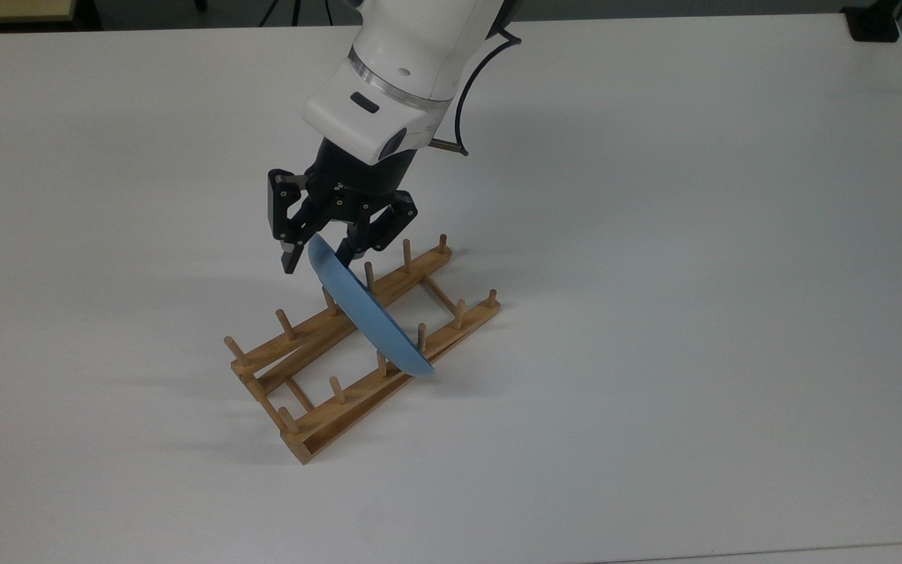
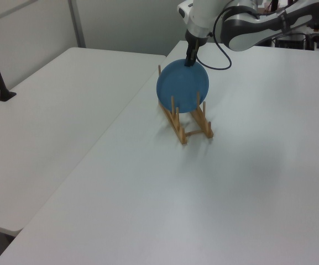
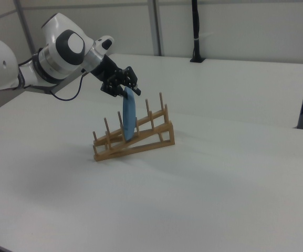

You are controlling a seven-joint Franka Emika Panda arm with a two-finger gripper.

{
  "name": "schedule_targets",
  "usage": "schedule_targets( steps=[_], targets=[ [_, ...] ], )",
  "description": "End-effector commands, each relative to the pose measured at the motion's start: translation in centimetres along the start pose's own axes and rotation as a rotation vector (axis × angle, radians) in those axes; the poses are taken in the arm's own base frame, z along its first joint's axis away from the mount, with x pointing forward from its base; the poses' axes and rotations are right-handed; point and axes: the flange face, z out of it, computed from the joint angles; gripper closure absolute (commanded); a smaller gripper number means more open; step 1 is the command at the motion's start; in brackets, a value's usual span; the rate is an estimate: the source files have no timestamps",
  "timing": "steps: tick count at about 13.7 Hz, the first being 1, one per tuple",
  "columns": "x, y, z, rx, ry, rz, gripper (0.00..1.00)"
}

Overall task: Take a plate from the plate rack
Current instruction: 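Close the gripper on the plate rim and lift it out of the rack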

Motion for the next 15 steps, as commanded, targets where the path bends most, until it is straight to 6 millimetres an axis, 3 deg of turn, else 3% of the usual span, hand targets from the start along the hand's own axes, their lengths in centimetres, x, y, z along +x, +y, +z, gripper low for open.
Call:
schedule_targets(
  steps=[1,5,8,10,12,14,15],
  targets=[
    [0.1,0.0,-1.2,-0.016,0.024,-0.018,0.99],
    [0.3,0.9,-3.0,-0.026,0.051,-0.010,1.00],
    [0.1,3.8,-7.9,-0.053,0.119,0.026,1.00],
    [-0.3,5.6,-9.9,-0.052,0.141,0.073,1.00],
    [-1.3,7.1,-10.1,0.028,0.122,0.161,1.00],
    [-4.1,10.6,-8.0,0.279,0.016,0.363,1.00],
    [-6.7,12.3,-5.8,0.419,-0.104,0.366,1.00]
  ],
)
